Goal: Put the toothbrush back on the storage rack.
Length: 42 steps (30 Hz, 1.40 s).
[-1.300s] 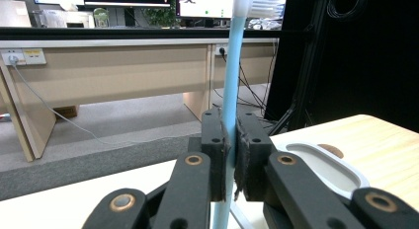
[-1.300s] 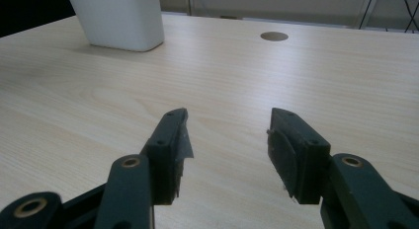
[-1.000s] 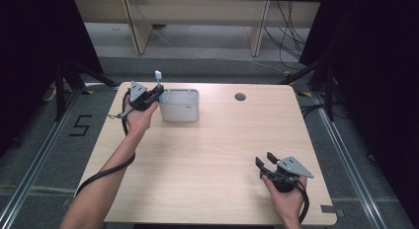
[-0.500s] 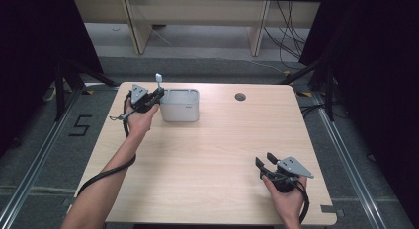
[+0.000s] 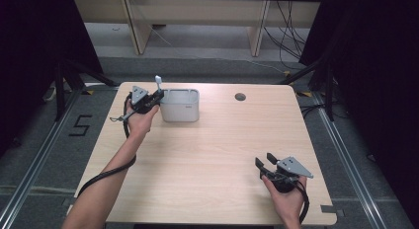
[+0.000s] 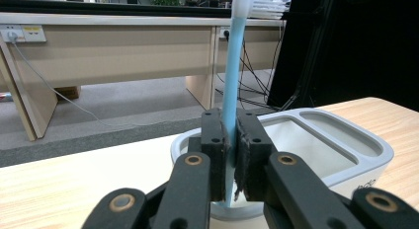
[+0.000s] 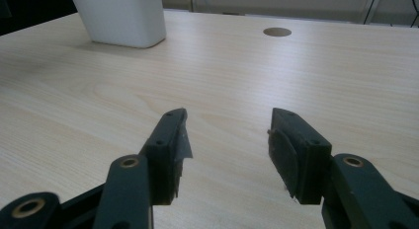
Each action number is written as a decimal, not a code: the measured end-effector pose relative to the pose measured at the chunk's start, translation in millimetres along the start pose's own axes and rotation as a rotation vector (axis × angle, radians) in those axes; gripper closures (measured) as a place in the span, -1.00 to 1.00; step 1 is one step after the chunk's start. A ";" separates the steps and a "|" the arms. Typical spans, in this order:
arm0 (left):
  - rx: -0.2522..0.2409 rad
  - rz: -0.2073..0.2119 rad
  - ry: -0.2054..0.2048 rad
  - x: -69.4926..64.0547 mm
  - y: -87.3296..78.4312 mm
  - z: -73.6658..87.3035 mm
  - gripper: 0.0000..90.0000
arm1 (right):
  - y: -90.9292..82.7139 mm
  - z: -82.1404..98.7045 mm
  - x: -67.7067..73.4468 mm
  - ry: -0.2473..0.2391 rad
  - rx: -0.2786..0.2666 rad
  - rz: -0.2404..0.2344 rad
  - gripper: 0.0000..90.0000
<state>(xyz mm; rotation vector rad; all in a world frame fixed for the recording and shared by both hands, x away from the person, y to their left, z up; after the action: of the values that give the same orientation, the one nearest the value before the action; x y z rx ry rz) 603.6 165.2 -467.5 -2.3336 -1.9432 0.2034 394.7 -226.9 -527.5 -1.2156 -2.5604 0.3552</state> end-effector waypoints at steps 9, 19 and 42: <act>0.008 -0.003 -0.005 0.3 0.6 2.8 0.85 | 0.1 0.3 0.1 0.001 0.002 -0.001 0.09; 0.012 -0.006 -0.005 0.8 1.4 5.1 0.85 | 0.4 0.8 0.2 0.000 0.003 -0.002 0.09; 0.035 -0.011 -0.004 -0.2 3.3 12.8 0.85 | 1.0 1.7 -0.1 -0.017 0.009 0.011 0.09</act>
<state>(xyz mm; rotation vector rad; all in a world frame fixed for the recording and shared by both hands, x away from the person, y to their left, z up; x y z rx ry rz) 604.6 164.3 -480.6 -2.3026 -1.9374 0.2389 394.9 -226.6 -529.3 -1.2287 -2.5647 0.3803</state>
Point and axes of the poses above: each handheld gripper's, and its own axes: y roughly forward along the jaws, z roughly out of its underside, x roughly to its left, the point moved 7 cm from there along y, roughly forward along the jaws, and after that the axes turned 14 degrees about -z, right-handed, at the moved point
